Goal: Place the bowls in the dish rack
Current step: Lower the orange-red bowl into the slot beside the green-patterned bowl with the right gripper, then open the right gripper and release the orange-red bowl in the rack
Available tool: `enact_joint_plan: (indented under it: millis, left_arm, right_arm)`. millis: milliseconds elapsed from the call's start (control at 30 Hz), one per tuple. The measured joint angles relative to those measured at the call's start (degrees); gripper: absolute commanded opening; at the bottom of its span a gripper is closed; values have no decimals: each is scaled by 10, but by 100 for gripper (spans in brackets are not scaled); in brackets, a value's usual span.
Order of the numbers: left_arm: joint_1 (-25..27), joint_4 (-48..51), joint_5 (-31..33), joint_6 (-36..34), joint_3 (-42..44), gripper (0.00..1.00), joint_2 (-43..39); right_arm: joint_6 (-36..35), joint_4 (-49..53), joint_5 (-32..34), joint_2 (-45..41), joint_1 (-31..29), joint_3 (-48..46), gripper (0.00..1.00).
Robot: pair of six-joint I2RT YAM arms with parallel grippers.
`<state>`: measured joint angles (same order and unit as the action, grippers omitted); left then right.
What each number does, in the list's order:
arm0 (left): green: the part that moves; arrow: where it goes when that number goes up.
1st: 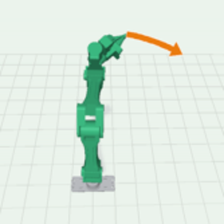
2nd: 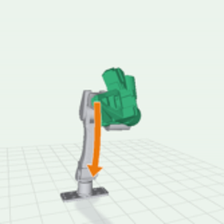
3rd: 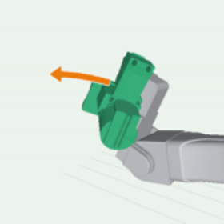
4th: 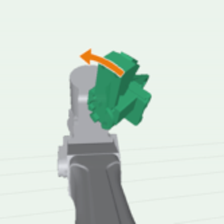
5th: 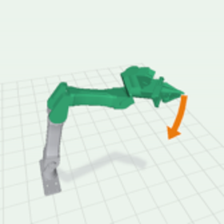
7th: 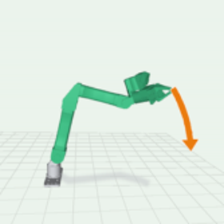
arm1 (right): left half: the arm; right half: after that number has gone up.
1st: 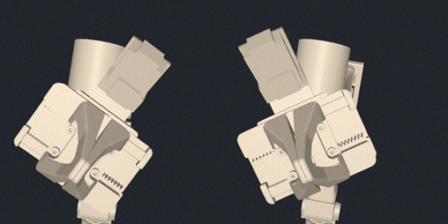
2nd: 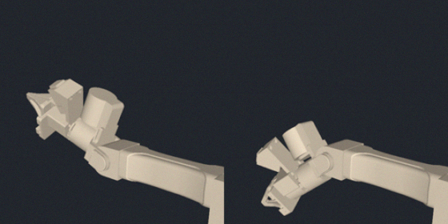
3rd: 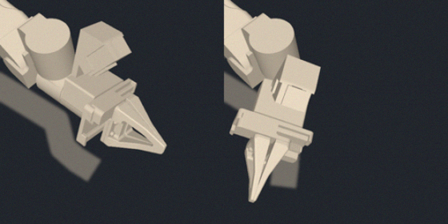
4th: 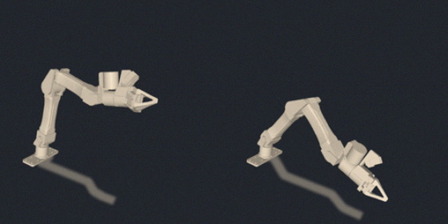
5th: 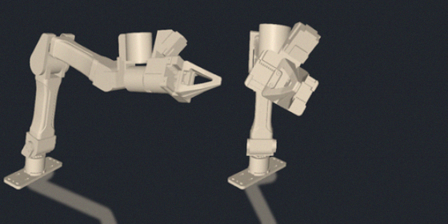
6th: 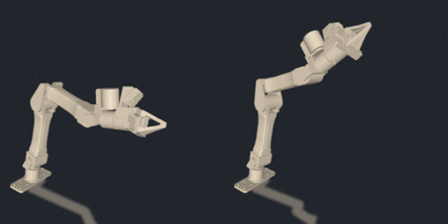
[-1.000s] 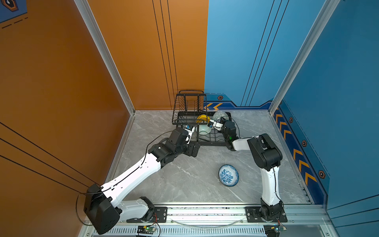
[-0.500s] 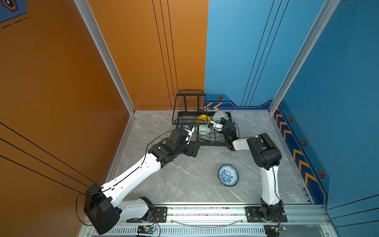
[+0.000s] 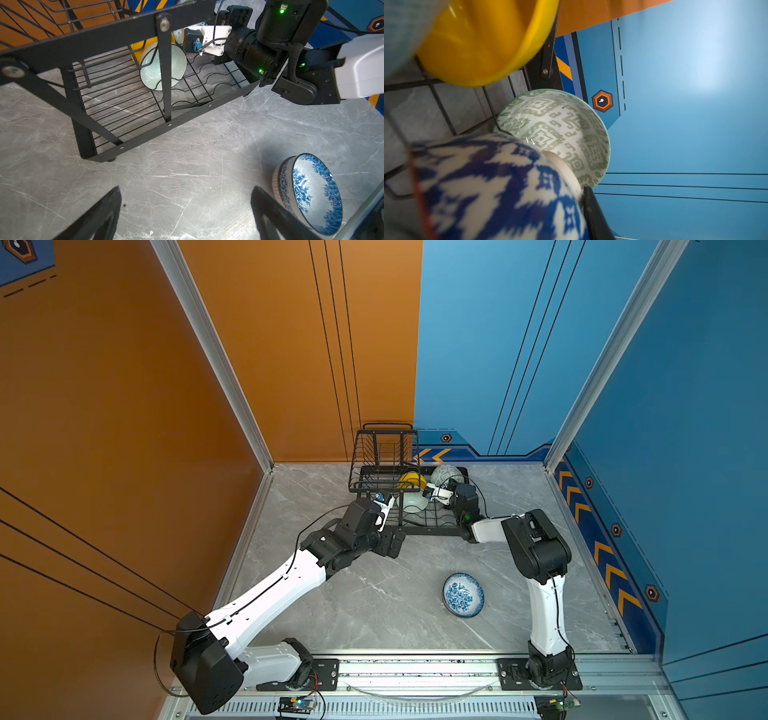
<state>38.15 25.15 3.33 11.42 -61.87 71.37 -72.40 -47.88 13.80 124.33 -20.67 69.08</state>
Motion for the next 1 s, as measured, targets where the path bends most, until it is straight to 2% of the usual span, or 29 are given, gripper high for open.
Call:
enact_joint_plan:
  millis: [533, 867, 933, 1000]
  left_arm:
    - [-4, 0, 0, 0, 0, 98, 0]
    - [-4, 0, 0, 0, 0, 98, -1]
    - [-4, 0, 0, 0, 3, 98, -4]
    - [-5, 0, 0, 0, 8, 98, -9]
  right_arm:
    - [9, 19, 0, 0, 0, 12, 31]
    - [9, 19, 0, 0, 0, 12, 39]
    - [8, 19, 0, 0, 0, 12, 43]
    - [7, 25, -1, -2, -1, 12, 53]
